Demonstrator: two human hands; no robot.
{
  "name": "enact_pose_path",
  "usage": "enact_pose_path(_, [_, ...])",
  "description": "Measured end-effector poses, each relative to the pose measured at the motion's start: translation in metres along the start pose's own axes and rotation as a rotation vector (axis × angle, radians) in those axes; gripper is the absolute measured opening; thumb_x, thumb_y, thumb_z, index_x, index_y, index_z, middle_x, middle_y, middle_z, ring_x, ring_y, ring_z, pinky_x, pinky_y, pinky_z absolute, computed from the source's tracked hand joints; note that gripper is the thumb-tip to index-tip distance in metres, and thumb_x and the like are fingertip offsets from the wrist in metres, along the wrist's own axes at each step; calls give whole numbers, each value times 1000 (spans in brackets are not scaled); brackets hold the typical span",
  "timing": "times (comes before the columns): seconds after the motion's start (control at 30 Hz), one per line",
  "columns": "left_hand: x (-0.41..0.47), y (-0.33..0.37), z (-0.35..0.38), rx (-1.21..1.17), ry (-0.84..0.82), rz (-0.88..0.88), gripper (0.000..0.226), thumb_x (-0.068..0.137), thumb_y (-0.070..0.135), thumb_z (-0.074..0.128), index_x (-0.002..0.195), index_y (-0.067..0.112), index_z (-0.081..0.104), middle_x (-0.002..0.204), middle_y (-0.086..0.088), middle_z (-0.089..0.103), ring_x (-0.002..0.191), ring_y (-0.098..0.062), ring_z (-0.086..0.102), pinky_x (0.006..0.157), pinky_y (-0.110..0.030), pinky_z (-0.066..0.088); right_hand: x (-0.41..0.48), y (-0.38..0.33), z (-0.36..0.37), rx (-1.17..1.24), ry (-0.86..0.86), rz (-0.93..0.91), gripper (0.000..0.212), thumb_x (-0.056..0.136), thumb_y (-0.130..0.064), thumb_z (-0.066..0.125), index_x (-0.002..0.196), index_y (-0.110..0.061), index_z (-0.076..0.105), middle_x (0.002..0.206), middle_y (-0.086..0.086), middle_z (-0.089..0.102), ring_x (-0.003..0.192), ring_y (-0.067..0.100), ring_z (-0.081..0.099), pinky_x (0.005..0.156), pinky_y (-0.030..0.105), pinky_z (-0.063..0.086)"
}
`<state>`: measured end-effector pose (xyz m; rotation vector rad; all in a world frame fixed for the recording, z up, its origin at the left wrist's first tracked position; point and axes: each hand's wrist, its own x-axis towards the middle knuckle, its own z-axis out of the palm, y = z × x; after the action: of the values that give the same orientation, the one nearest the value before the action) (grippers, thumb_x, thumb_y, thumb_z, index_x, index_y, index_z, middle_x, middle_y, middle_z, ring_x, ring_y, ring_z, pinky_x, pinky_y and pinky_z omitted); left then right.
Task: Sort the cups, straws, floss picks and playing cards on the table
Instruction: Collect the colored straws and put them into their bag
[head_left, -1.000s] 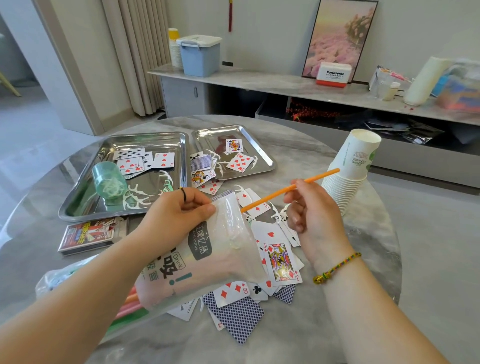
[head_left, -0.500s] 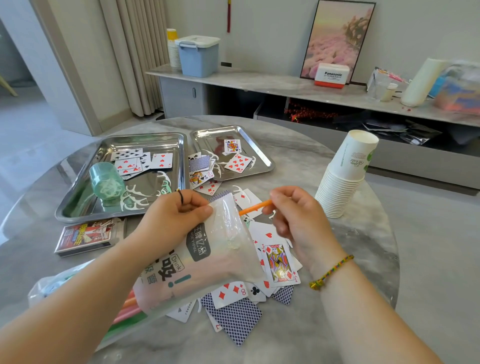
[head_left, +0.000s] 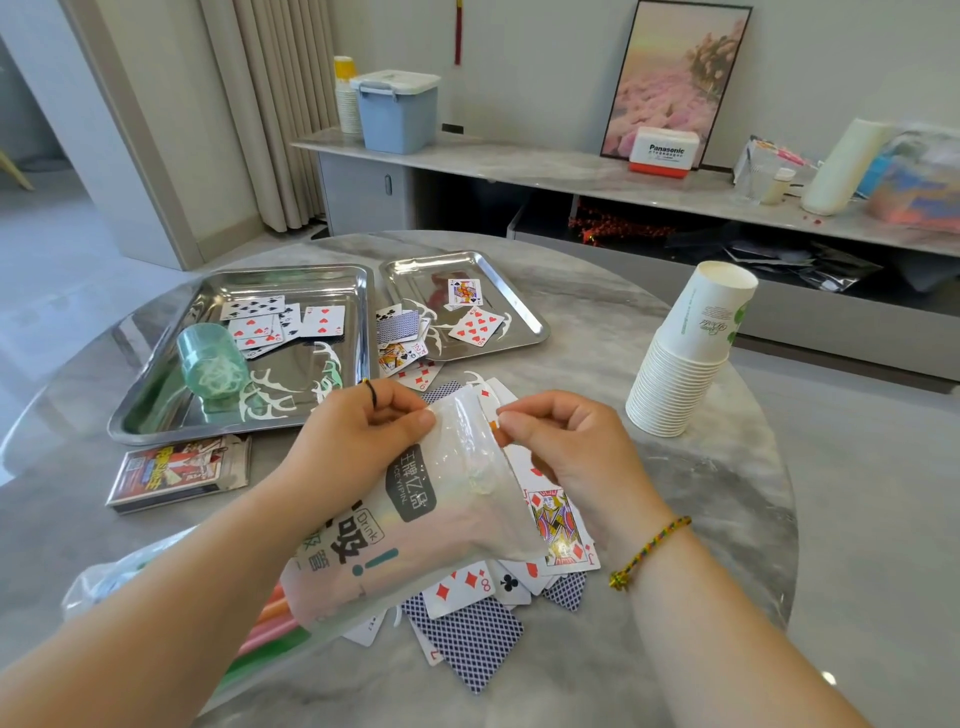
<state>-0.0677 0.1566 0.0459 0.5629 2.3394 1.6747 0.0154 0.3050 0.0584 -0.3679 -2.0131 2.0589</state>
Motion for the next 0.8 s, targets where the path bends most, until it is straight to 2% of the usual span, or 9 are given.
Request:
enact_pose_path(0.13, [0,3,4,16,21,3,18,83,12,62,69,22,59,48,20,62,44,7,54,47,-3,41,1,8,9,-113,-18,-29,28,85,-3,57,65,-21,65,46,-16,59,43,-6,50,47,7,38])
enact_pose_path(0.27, [0,7,0,30,112,-4,15,85,15,60,71,22,61,60,9,65,50,-3,57,49,-8,45,2,4,0,30,60,-140,27,90,-6,48,75,-21,63,58,-17,67,56,-8,55,53,6,42])
enact_pose_path(0.4, [1,13,-1,-70,242,-39,16,86,17,60,71,22,59,66,4,64,57,-11,56,57,-20,45,-3,4,7,181,-27,-161,20,76,-1,66,78,-21,65,64,-13,70,62,-6,62,58,9,47])
enact_pose_path(0.47, [0,15,3,-102,270,-55,17,86,17,60,70,22,58,67,3,64,58,-12,56,57,-22,45,-2,10,13,182,-48,-165,20,66,-10,66,80,-24,66,67,-12,70,64,-3,64,59,11,48])
enact_pose_path(0.57, [-4,14,7,-140,294,-77,17,86,16,60,70,22,59,60,6,64,56,-11,56,57,-22,45,0,13,13,153,-55,-187,19,65,-16,63,78,-29,67,68,-14,70,66,-4,63,62,11,48])
enact_pose_path(0.63, [-5,12,7,-160,293,-95,15,85,17,60,71,21,60,50,8,64,50,-8,57,57,-24,47,1,12,10,70,-82,-208,20,72,-13,68,76,-32,67,67,-18,69,67,-6,62,64,9,47])
enact_pose_path(0.7, [-6,11,7,-181,284,-115,10,85,17,60,75,19,61,48,12,64,45,-1,57,58,-25,48,0,10,9,-8,-88,-231,28,80,-7,67,76,-35,66,67,-22,68,69,-8,60,65,7,46])
enact_pose_path(0.8, [-7,13,7,-258,288,-143,12,86,17,59,74,18,60,48,11,64,47,-6,58,59,-27,49,2,13,6,-34,33,-279,30,76,-7,70,72,-37,65,66,-23,67,70,-9,60,65,7,46])
